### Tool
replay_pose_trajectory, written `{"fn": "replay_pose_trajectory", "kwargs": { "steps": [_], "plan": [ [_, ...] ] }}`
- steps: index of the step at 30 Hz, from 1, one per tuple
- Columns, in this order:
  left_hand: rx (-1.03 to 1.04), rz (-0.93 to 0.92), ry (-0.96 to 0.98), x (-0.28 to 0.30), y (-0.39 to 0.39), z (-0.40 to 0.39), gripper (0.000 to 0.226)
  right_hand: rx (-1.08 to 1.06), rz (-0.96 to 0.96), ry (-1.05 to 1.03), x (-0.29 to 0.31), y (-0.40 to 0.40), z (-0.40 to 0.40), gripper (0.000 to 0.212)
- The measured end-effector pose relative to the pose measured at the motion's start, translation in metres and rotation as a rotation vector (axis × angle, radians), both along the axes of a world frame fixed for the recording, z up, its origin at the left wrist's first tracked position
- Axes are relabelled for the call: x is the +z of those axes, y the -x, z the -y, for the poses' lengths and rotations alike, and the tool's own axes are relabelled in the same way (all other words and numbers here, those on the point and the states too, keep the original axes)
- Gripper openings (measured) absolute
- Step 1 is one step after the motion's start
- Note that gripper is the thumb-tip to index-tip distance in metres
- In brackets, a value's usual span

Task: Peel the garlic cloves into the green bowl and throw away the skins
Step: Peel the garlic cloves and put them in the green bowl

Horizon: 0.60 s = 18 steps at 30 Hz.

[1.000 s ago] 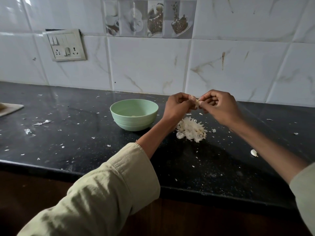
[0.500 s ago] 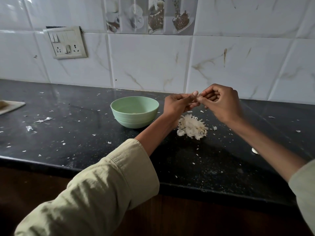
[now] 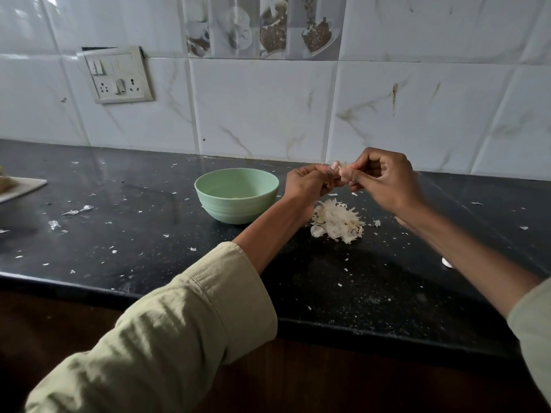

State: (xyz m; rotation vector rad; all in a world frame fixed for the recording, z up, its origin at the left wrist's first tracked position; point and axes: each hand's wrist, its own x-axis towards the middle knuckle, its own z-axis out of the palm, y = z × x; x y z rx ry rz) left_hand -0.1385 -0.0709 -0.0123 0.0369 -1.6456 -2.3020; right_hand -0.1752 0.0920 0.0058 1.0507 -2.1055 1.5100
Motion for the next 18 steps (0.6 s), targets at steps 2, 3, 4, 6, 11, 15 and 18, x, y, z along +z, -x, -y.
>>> {"fn": "replay_pose_trajectory", "kwargs": {
  "steps": [2,3,4,6,11,15,18],
  "plan": [
    [-0.011,0.002,-0.015,0.0002,0.001,0.0002,0.028,0.054,0.06,0.036,-0.0007,0.0004,-0.0009,0.024],
    [-0.019,0.0,-0.018,0.0004,0.0009,0.0005,0.026,0.081,0.089,0.05,-0.0008,0.0011,-0.0014,0.025],
    [-0.027,-0.001,-0.02,0.0005,0.0004,0.001,0.024,0.103,0.113,0.058,-0.0009,0.002,-0.0023,0.026],
    [-0.041,-0.008,-0.012,-0.0002,0.0005,0.002,0.023,0.138,0.155,0.067,-0.0011,0.0037,-0.0038,0.024],
    [-0.045,-0.006,0.008,0.0001,0.0,0.0017,0.02,0.222,0.243,0.096,-0.0009,0.0067,-0.007,0.023],
    [-0.056,-0.009,-0.002,0.0005,-0.001,0.0024,0.019,0.276,0.305,0.109,0.001,0.0074,-0.0092,0.023],
    [-0.034,-0.025,0.004,0.0013,-0.0009,-0.0021,0.024,0.279,0.333,0.109,0.0009,0.0083,-0.0098,0.022]
  ]
}}
